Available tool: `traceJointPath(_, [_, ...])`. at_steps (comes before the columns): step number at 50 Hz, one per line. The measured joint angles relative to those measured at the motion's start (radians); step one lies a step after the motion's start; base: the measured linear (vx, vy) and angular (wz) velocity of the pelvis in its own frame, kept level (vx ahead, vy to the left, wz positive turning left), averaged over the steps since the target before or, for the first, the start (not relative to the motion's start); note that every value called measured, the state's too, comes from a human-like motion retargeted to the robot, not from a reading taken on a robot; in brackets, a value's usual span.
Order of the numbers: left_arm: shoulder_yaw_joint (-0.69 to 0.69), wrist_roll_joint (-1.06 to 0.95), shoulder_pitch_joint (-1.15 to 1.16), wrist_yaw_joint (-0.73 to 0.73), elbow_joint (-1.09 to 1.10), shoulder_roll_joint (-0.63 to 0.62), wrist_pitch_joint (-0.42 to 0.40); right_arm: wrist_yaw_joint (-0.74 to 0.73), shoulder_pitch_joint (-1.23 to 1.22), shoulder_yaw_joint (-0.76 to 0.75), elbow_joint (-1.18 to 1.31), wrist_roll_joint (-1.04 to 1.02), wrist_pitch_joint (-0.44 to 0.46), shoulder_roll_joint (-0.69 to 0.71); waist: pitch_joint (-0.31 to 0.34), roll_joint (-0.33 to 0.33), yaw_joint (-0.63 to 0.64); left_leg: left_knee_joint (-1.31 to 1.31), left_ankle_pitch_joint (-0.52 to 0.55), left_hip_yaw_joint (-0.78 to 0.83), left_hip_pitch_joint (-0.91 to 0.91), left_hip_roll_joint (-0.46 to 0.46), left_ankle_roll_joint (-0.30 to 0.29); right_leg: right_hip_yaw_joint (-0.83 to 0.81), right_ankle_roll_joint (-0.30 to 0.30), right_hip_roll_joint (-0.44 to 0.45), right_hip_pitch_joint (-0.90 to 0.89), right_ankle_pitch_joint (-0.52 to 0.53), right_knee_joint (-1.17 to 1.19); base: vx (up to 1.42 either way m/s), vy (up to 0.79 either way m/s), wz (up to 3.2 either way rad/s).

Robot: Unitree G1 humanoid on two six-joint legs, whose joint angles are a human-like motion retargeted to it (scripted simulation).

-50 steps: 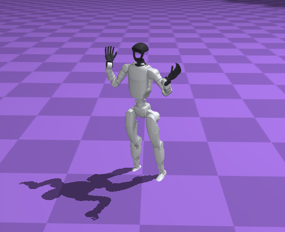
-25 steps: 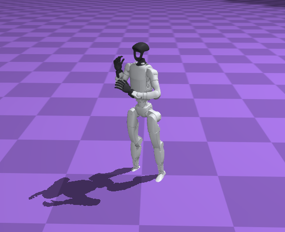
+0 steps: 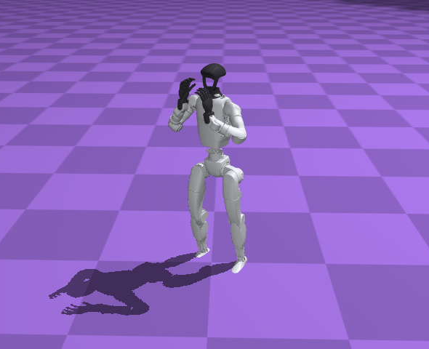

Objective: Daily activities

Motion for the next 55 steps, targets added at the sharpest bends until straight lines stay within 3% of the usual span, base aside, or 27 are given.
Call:
traceJointPath(20, [-0.008, 0.024, -0.078, -0.005, -0.041, 0.047, 0.034, 0.018, -0.036, -0.034, -0.022, -0.081, 0.036, -0.084, 0.072, -0.017, -0.015, 0.027, -0.003, -0.031, -0.031, -0.022, 0.007, -0.014, 0.003, -0.03, -0.033, -0.009, 0.064, -0.01, 0.0, 0.02])
traceJointPath(55, [-0.043, -0.145, -0.075, -0.06, -0.039, -0.061, 0.02, 0.058, -0.017, -0.067, -0.039, -0.033, 0.081, 0.046, 0.14, -0.053, -0.025, 0.017, 0.036, -0.048, -0.093, -0.067, 0.012, -0.017, -0.014, -0.084, -0.148, -0.037, 0.215, 0.0, 0.0, 0.0])
